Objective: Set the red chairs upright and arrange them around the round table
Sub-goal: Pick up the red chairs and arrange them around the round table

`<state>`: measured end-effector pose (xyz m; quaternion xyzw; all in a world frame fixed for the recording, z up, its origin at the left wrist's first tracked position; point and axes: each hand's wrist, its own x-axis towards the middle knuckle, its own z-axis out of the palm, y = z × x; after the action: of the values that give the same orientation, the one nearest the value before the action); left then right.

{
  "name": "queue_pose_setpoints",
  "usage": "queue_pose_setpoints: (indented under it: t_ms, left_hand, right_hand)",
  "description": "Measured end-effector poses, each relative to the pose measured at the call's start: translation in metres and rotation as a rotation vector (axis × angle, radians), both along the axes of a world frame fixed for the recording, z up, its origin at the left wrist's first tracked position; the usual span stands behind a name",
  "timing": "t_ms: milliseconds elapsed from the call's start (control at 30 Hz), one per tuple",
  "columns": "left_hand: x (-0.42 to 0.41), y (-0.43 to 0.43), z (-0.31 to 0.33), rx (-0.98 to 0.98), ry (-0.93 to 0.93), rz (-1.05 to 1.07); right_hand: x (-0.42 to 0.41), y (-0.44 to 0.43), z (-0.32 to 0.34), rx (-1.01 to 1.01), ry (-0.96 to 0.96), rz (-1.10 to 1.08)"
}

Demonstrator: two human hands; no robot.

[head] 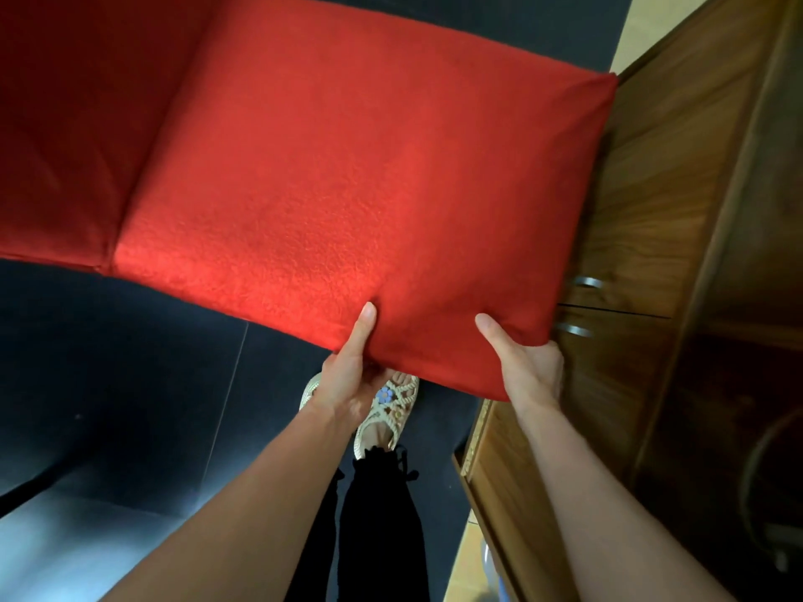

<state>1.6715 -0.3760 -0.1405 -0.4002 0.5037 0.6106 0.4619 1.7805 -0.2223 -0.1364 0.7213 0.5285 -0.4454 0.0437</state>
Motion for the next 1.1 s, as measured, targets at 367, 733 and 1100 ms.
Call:
queue_pose_setpoints:
  t_ms: [367, 733, 1100]
  left_hand:
    - [0.019, -0.004, 0.019, 0.050, -0.014, 0.039]
    - [0.032, -0.010, 0.038, 0.093, -0.045, 0.109]
    - [0.018, -0.022, 0.106, 0.175, -0.032, 0.105]
  right_hand:
    - [0.014, -0.004, 0.030, 0.131, -0.028, 0.048]
    - [0.019, -0.012, 0.067, 0.196, -0.003, 0.076]
    - [-0.001, -0.023, 0.146, 0.260, 0.022, 0.100]
